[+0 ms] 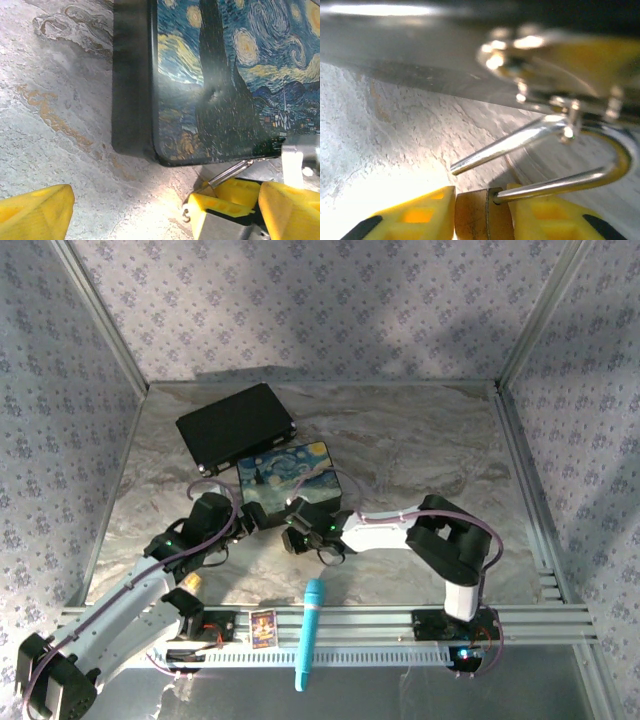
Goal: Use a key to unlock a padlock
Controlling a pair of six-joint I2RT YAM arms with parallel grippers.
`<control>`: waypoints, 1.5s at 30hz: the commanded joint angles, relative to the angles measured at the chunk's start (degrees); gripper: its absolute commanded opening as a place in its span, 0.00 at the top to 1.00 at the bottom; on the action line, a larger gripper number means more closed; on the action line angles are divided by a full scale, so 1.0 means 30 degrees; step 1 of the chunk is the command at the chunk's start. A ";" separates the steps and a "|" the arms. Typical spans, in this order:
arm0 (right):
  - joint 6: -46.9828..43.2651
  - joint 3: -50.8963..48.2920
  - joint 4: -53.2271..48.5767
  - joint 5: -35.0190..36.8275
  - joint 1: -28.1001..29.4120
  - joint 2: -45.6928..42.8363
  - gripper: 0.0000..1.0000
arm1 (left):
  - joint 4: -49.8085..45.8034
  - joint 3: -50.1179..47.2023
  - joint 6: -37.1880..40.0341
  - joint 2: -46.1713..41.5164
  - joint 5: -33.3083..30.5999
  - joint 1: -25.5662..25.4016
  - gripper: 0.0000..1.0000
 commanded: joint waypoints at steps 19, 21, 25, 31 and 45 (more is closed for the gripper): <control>0.3294 -0.7707 1.0083 -0.6269 -0.2800 -0.1940 0.92 | -0.5456 0.9337 1.6559 1.1211 -0.8242 -0.5159 0.01; 0.3699 -0.8063 1.0988 -0.6473 -0.2933 -0.1784 0.93 | -0.5243 0.9545 1.7117 1.1916 -0.8133 -0.5239 0.02; 0.4631 -0.9057 1.3185 -0.6734 -0.3239 -0.1350 0.94 | -0.4015 0.9619 1.8633 1.3530 -0.7981 -0.5988 0.04; 0.5739 -0.9523 1.4731 -0.6188 -0.3330 -0.1313 0.97 | -0.4252 0.9569 1.8296 1.5410 -0.7850 -0.6963 0.22; 0.9494 -0.9168 1.8815 0.0955 -0.2272 -0.1199 1.00 | -0.5526 0.9447 1.7805 1.7073 -0.5753 -0.7965 0.42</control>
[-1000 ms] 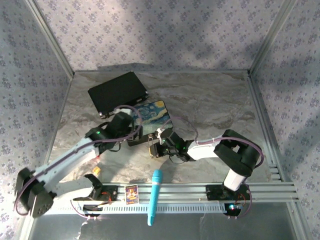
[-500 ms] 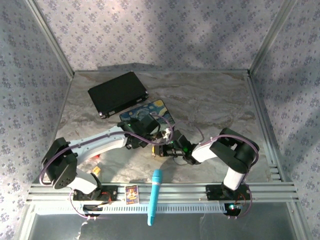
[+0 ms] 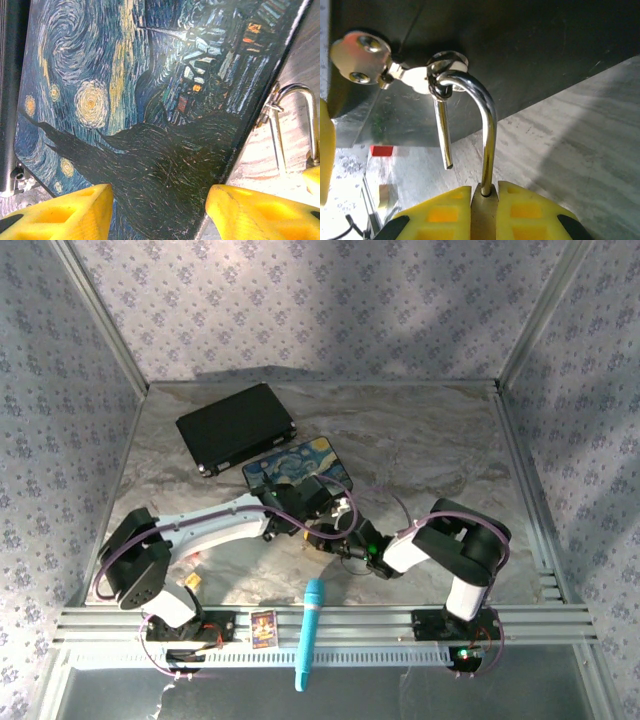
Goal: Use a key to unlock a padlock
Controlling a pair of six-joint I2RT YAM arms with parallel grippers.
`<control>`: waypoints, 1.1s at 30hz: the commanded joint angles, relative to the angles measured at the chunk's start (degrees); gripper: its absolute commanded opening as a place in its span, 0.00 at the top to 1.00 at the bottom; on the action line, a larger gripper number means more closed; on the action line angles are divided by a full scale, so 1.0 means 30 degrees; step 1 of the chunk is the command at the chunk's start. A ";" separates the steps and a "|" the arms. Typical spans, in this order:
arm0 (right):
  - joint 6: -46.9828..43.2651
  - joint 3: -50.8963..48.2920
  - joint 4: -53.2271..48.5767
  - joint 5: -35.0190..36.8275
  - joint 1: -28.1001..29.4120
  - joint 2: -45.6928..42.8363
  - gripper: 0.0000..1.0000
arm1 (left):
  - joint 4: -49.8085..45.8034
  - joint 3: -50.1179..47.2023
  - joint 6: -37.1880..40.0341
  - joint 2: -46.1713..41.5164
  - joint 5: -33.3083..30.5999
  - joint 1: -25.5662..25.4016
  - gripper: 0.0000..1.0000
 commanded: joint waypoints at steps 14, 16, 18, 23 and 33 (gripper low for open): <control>0.2547 0.1021 0.3198 0.3754 -0.0783 0.0890 1.00 | -0.1089 -0.1791 0.0557 0.1606 0.2897 -0.0836 0.42; 0.2461 0.0734 0.3253 0.3711 -0.1032 0.0657 1.00 | -0.0879 -0.1920 0.0532 0.1501 0.2931 -0.0836 0.42; 0.2358 0.0464 0.3352 0.3755 -0.1261 0.0313 1.00 | -0.0738 -0.2009 0.0521 0.1457 0.3064 -0.0836 0.42; 0.1723 0.0471 0.2323 0.3504 -0.1829 -0.0566 1.00 | -0.0739 -0.2095 0.0368 0.1662 0.3018 -0.0753 0.42; 0.1621 0.0234 0.1480 0.2491 -0.2931 -0.0078 1.00 | -0.0130 -0.2137 -0.0039 0.0900 0.3302 -0.0235 0.42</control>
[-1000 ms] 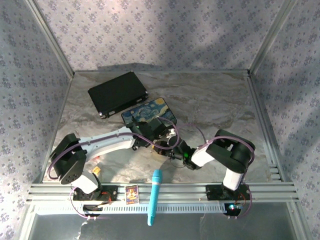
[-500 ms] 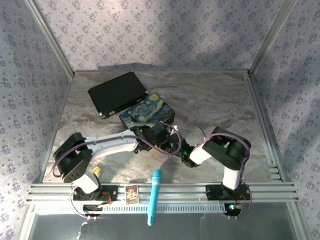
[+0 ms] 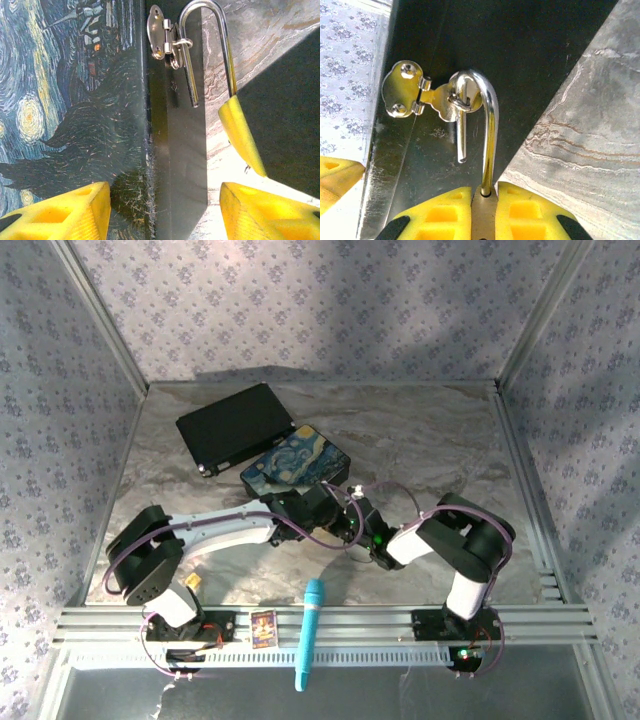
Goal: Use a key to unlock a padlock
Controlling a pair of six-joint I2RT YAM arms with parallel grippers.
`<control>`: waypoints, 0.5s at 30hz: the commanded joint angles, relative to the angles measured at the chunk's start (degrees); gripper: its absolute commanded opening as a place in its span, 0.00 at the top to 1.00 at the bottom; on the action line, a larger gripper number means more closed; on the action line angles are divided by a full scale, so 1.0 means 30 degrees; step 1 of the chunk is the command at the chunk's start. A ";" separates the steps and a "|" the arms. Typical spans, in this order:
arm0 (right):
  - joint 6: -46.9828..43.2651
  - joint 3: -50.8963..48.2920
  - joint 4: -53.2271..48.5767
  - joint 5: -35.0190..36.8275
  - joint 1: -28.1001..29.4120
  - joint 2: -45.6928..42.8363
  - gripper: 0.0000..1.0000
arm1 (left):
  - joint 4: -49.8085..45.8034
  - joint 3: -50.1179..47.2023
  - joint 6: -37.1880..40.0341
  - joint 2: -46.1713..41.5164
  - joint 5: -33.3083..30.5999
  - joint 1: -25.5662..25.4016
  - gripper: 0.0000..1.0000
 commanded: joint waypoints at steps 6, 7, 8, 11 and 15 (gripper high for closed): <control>-0.0258 -0.0366 0.1333 0.1266 -0.1234 0.0476 1.00 | -0.2818 -0.1167 -0.0826 -0.0250 0.2777 0.0990 0.43; -0.0300 -0.0373 0.1360 0.1155 -0.1358 0.0474 1.00 | -0.2993 -0.1078 -0.0832 -0.0047 0.2650 0.0991 0.43; -0.0430 -0.0323 0.1376 0.1007 -0.1476 0.0460 1.00 | -0.3093 -0.1031 -0.0843 0.0121 0.2537 0.0984 0.43; -0.0787 -0.0191 0.1507 0.0352 -0.1922 0.0445 1.00 | -0.3170 -0.1008 -0.0866 0.0596 0.2179 0.0754 0.43; -0.0935 -0.0258 0.1988 0.0114 -0.2384 0.0279 1.00 | -0.3186 -0.1088 -0.1034 0.0868 0.2083 0.0605 0.43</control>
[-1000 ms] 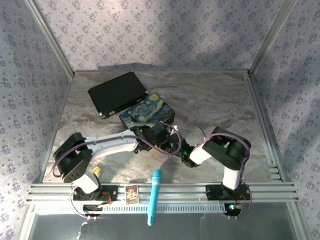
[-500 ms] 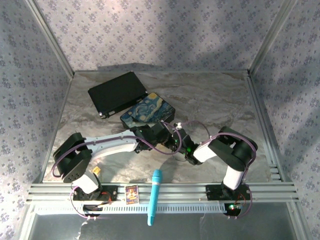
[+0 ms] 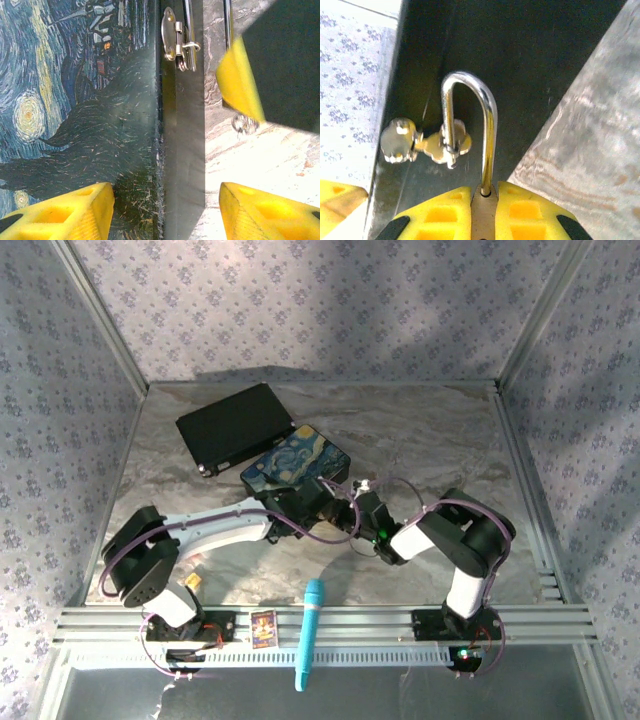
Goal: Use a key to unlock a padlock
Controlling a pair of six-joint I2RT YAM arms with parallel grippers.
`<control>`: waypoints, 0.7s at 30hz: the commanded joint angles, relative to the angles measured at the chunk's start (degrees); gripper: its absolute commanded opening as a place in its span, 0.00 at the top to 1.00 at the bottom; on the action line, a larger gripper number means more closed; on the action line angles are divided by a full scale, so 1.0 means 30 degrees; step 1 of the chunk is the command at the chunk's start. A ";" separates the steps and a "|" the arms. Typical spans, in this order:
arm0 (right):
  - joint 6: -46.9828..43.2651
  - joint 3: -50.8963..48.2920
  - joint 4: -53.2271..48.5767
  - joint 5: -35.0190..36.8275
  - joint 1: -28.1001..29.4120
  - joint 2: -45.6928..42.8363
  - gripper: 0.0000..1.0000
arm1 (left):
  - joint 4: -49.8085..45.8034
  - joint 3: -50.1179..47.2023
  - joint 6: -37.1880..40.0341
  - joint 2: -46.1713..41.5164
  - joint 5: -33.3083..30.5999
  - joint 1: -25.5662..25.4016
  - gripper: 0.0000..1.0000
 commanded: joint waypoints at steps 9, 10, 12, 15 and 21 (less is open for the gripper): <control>0.0179 -0.0230 0.1085 0.1032 -0.1279 0.0475 1.00 | -0.3434 -0.1104 -0.1031 0.1365 0.0798 -0.0112 0.43; 0.0413 -0.0446 0.1575 0.0877 -0.1598 0.0681 1.00 | -0.3428 -0.1092 -0.1037 0.1330 0.0823 -0.0113 0.43; 0.1083 -0.0668 0.2326 0.0426 -0.2188 0.1115 1.00 | -0.3437 -0.1144 -0.1035 0.1279 0.0793 -0.0192 0.43; 0.2024 -0.0360 0.3521 -0.0312 -0.2410 0.1770 1.00 | -0.3397 -0.1140 -0.1051 0.1247 0.0718 -0.0291 0.43; 0.2173 -0.0353 0.1916 -0.0955 -0.2733 0.1107 1.00 | -0.3430 -0.1087 -0.1077 0.1258 0.0518 -0.0287 0.43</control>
